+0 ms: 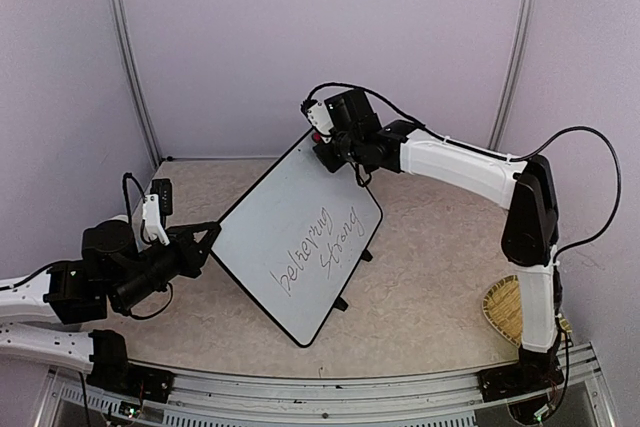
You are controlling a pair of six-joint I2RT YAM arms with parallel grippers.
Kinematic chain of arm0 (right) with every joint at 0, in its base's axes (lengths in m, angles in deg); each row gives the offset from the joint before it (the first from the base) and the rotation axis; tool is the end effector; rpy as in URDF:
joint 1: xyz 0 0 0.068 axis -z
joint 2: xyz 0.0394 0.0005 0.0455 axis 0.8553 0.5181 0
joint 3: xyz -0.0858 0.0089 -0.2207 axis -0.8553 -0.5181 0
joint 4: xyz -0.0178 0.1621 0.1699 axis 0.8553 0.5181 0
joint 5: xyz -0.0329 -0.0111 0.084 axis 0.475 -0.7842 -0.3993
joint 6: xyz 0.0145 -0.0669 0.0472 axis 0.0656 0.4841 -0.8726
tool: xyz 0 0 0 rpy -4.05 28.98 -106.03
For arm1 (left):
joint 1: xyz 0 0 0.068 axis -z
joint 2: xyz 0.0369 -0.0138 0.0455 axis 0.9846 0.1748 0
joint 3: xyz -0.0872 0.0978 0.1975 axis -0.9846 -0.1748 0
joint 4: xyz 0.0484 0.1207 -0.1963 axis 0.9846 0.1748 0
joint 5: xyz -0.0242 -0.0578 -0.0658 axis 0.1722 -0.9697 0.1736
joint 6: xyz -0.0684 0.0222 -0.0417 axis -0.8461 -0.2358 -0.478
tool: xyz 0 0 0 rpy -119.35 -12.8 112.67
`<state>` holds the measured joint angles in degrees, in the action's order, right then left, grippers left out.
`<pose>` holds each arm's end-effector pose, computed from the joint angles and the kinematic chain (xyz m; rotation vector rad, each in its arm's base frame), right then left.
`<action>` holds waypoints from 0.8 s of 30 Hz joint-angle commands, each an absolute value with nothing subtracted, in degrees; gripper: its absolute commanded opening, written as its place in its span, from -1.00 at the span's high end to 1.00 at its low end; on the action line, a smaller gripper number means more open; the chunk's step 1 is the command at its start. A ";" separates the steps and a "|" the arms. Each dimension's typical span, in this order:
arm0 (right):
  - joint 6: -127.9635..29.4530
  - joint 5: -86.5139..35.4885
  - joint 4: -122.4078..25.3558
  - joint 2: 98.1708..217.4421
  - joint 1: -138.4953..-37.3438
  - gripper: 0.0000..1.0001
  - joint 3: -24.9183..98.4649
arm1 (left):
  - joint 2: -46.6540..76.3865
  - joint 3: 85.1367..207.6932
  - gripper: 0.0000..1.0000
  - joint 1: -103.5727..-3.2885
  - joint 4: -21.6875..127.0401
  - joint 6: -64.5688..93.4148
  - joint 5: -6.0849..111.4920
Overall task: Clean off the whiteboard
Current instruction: Erase the whiteboard at the center of the board.
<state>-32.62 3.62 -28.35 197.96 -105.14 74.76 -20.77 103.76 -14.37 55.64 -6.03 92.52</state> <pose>0.3542 0.3328 0.2708 -0.7477 1.8862 0.0134 0.1186 -0.1693 0.2527 0.1153 1.7942 -0.7580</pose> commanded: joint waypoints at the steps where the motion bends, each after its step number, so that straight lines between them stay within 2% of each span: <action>1: -30.25 0.47 -28.55 198.20 -109.79 0.67 72.73 | -19.76 103.66 1.00 -12.48 56.61 -0.44 78.46; 24: -30.49 6.13 -27.98 195.47 -120.38 0.67 69.35 | -19.72 102.86 1.00 -12.45 55.65 -0.89 78.63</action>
<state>-31.50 11.69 -29.16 194.96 -115.48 70.68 -20.75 103.74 -14.37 55.86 -6.58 93.00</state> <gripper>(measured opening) 0.199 0.056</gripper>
